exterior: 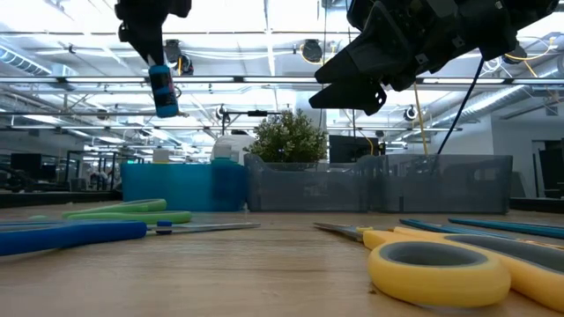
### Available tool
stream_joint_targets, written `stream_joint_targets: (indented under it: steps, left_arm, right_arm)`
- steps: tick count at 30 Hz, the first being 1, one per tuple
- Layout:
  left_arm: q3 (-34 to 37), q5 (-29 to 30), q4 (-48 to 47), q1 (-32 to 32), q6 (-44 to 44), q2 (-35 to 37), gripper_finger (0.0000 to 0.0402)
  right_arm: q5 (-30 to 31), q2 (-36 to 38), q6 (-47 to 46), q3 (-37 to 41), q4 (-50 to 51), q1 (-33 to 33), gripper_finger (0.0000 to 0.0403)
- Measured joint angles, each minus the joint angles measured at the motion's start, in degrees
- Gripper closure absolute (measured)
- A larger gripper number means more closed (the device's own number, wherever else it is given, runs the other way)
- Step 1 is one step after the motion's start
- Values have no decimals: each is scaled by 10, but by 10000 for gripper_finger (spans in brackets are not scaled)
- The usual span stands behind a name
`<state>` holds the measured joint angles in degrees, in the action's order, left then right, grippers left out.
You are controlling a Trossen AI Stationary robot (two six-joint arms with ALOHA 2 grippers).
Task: Pick & Place Paint Supplies
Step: Put the blue paint bottle into the blue bin
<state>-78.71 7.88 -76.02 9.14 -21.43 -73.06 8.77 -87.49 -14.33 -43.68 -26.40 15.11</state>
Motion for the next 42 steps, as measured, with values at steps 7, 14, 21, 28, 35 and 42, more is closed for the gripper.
stream_joint_targets:
  steps: [7,14,21,28,35,42]
  left_arm:
    - [60,-29,29,37,19,0,280]
    - [131,-50,92,55,35,0,280]
    - [178,-53,136,67,42,0,280]
    - [214,-56,174,78,43,0,280]
    - [247,-63,214,81,46,0,280]
    - [261,-63,226,81,48,0,280]
  right_arm:
    - [0,0,0,0,0,0,149]
    - [0,0,0,0,0,0,149]
    - [1,0,0,0,0,0,149]
    - [1,0,2,0,0,0,149]
    - [1,0,2,0,0,0,149]
    - [1,0,2,0,0,0,149]
